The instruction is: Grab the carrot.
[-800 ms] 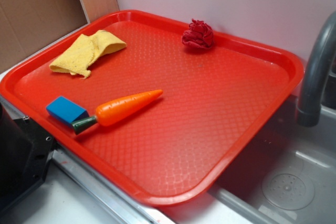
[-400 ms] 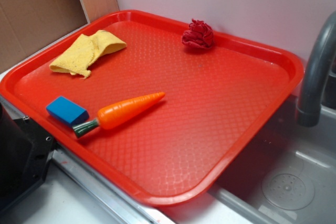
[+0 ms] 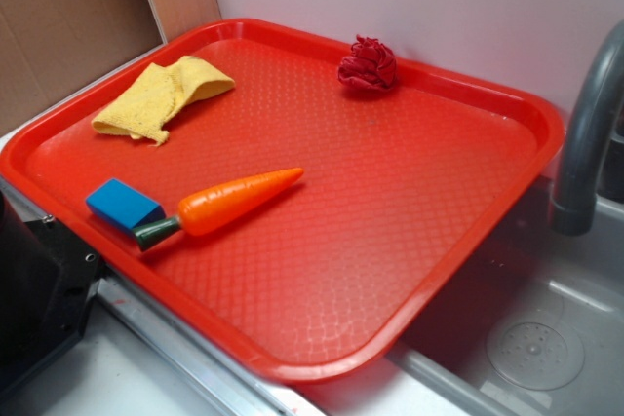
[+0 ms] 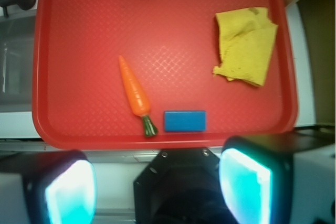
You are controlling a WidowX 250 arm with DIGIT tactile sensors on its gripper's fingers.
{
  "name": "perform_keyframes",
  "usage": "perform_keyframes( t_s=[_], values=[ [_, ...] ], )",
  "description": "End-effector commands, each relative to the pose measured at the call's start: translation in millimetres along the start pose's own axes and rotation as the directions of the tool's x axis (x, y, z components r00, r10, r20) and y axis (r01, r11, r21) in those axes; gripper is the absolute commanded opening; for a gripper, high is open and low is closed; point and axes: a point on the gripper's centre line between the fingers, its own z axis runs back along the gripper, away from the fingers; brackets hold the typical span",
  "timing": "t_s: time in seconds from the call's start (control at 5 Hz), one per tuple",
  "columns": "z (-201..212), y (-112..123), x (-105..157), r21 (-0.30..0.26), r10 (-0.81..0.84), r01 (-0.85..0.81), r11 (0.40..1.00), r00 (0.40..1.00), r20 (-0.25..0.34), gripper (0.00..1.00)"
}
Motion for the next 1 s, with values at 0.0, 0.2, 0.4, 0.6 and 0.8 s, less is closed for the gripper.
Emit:
perform_keyframes(
  t_s=[0.0,0.2,0.4,0.6,0.8],
  values=[
    [-39.0,-16.1,17.7,-0.024,-0.017,0.018,1.0,0.998,0.055,1.0],
    [-62.8,-27.4,20.0,-0.012,-0.073,0.074,0.997,0.996,0.046,1.0],
    [-87.7,-32.6,25.9,0.029,-0.11,0.109,0.994,0.993,0.043,1.0],
    [-117.5,-31.2,35.2,0.046,-0.138,0.136,0.99,0.99,0.04,1.0],
    [-143.5,-25.5,44.5,0.087,-0.138,0.136,0.987,0.99,0.018,1.0]
  ],
)
